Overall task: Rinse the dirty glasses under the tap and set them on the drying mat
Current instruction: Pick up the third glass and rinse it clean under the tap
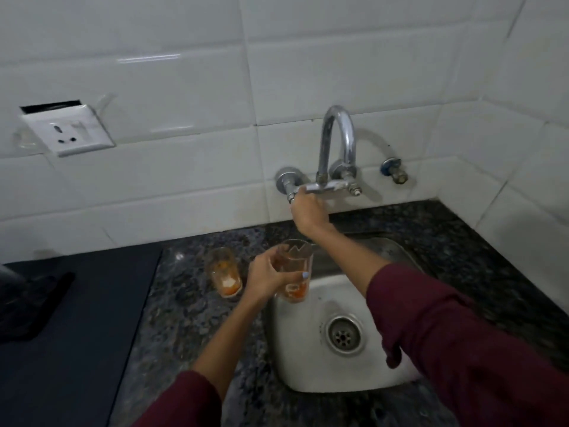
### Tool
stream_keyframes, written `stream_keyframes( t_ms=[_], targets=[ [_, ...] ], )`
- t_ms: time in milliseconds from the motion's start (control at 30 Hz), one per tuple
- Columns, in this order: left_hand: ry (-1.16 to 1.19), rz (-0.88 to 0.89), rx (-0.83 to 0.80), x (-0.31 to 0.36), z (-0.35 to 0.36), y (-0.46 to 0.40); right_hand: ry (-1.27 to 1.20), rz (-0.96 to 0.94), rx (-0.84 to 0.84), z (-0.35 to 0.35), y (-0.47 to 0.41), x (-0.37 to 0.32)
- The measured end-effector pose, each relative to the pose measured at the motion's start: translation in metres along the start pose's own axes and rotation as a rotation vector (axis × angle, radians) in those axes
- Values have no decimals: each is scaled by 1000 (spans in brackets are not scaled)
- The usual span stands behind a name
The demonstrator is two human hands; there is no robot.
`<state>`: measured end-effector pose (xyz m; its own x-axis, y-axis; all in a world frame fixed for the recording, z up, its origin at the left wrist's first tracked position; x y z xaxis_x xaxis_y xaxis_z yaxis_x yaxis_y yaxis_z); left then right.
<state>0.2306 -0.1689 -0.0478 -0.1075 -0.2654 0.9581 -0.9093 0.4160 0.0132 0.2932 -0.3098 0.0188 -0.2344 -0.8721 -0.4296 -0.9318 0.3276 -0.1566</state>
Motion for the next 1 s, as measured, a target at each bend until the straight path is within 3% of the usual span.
stream_keyframes(
  t_ms=[367,467,567,800,900,1000],
  targets=[
    [163,-75,-50,-36,13,-17,311,-268,-42,8,15,-3],
    [136,-29,-95,-28,30,-23,116,-302,-128,3,45,17],
    [83,22,-136,-22,49,-30,-69,-320,-98,-11,78,44],
    [82,21,-259,-21,88,-31,-71,-169,-443,0,114,96],
    [372,-65,-181,-32,82,-32,-210,-26,-326,-8,104,104],
    [595,-75,-22,-34,73,-33,-645,208,-251,-8,99,107]
  ],
)
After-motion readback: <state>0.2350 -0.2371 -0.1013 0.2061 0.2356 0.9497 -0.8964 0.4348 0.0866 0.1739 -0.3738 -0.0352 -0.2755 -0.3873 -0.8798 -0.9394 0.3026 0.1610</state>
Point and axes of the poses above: each hand's wrist, its own y-axis away from the middle knuckle, its own z-axis out of the palm, x = y × z, the point moved 6 cm from there along -y, towards the middle knuckle, and after that the axes turned 3 degrees about -x, right-handed, at the moved point
